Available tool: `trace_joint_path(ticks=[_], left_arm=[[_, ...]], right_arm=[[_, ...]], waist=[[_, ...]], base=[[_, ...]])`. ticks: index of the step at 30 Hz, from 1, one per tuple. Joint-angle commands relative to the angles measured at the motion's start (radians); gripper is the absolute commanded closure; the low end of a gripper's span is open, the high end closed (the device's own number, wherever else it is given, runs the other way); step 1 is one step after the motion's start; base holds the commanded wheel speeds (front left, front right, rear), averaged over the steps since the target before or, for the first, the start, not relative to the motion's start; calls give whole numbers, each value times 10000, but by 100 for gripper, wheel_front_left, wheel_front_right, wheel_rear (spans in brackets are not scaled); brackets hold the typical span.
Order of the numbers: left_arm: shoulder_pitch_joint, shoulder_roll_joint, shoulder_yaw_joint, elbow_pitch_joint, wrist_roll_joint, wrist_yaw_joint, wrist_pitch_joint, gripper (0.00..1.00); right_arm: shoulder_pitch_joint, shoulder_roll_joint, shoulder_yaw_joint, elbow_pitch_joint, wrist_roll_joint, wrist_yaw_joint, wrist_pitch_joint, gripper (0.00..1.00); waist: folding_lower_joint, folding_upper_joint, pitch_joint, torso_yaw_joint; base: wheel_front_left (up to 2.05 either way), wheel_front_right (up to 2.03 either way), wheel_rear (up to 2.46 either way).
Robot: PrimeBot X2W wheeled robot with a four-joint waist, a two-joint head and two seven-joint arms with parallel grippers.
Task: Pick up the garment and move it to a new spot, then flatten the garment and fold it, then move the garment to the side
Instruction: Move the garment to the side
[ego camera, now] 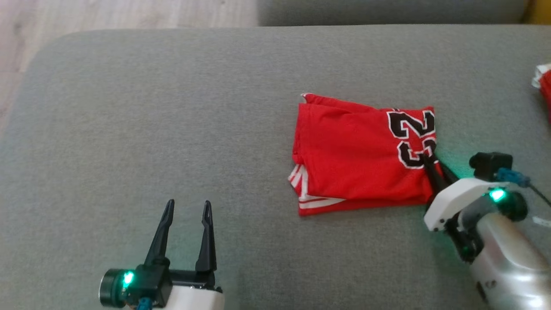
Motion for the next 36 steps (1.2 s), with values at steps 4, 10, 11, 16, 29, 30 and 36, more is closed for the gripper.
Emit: trace_joint_path(ticks=[4,10,11,16,29,30,36], left_arm=[[-557,-24,338,-479,-12,88,-82,0],[-1106,-24,272,-615,92,-1,-82,0],[-1200,-24,282,-622,125,-22,-82,0],[-1815,-24,397,-640,356,-147,-82,0],[-2352,-24,628,-532,63,-288,-82,0],[-2261,-24,608,-471,-50,-319,-82,0],[-1520,-24,554,-25,-619,-570,-82,0]], right_arm=[[-935,-1125,159,-270,-530,-7,-409,100],[-2244,-3105,-115,-638,-1166,-7,7,100],[-2419,-3448,-188,-767,-1242,-7,133,100],[-3083,-5486,-1097,-1549,-1588,-7,868,100],[-2402,-4394,-3097,-2507,-3240,-7,1072,0],[-2104,-4002,-3053,-2584,-3193,-7,986,0],[25,-1788,-2050,-2957,-2568,-7,227,0]], waist=[[0,0,429,-517],[0,0,1370,-1009],[0,0,1559,-1082],[0,0,2519,-1361],[0,0,1889,-1471],[0,0,1619,-1425],[0,0,-198,-1036]], base=[[0,0,0],[0,0,0],[0,0,0],[0,0,0],[0,0,0],[0,0,0],[0,0,0]])
